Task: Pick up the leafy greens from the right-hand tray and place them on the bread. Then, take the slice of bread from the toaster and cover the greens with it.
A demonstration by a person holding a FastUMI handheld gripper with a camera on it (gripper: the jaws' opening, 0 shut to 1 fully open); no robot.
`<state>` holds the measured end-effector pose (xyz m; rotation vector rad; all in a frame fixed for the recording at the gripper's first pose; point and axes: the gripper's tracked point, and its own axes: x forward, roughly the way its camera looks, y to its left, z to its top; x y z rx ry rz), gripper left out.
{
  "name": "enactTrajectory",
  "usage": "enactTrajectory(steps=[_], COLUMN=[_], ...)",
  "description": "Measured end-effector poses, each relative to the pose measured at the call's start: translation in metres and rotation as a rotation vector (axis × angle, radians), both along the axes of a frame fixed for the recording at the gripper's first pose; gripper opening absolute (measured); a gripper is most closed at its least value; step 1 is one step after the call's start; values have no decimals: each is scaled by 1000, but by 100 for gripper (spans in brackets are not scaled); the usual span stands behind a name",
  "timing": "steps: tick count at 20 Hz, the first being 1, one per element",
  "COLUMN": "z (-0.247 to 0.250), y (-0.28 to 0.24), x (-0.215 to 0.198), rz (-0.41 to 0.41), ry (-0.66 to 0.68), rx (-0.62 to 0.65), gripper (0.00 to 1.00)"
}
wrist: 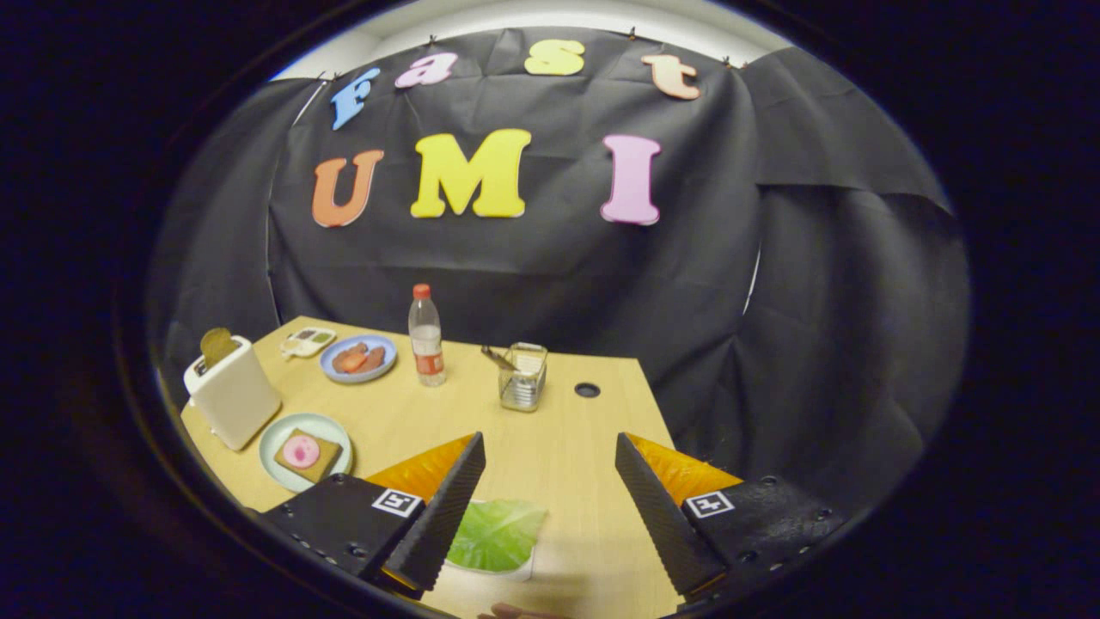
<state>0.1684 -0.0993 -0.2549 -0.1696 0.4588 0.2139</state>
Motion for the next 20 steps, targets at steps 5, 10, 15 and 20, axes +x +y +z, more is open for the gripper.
enactTrajectory(steps=[5, 10, 15, 20], z=[-78, -132, -170, -177], y=[-7, 2, 11, 11], x=[11, 16, 22, 26], rz=[26, 53, 57, 56], ry=[183, 337, 503, 528], rx=[-25, 34, 15, 1], gripper=[96, 95, 88, 71])
